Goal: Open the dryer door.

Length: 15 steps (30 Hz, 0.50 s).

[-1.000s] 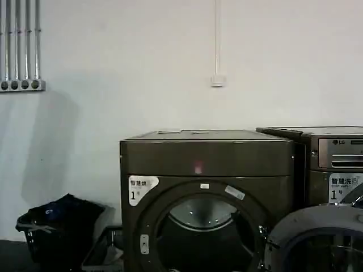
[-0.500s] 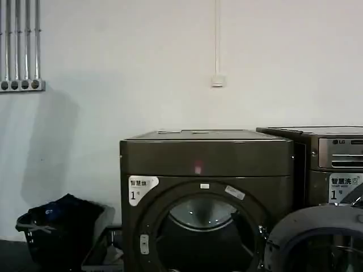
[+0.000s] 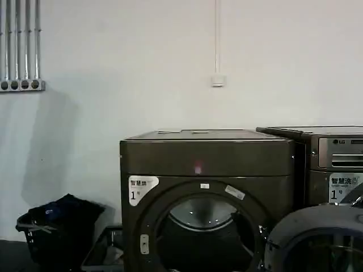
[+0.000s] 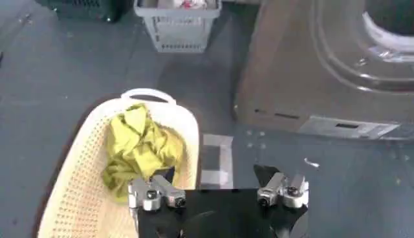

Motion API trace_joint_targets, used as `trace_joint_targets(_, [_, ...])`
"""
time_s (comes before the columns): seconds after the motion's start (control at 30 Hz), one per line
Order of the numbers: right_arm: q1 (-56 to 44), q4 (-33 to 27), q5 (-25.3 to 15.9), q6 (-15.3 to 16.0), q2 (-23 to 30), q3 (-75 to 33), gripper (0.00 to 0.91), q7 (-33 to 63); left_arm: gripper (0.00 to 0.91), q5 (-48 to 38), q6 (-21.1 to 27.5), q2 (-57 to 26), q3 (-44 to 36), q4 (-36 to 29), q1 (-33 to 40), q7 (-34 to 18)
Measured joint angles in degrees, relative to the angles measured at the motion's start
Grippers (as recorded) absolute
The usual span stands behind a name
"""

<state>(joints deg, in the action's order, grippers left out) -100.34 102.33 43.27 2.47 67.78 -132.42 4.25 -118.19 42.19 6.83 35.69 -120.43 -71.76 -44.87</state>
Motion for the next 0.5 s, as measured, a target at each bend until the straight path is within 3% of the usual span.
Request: trace_joint_targets(0.5, [0.90,-0.28,-1.67,-0.06,0.11,0.60,0.907,0.02,0.907,2.98,0.00,-0.59,-4.24,3.61,0.19,-0.42])
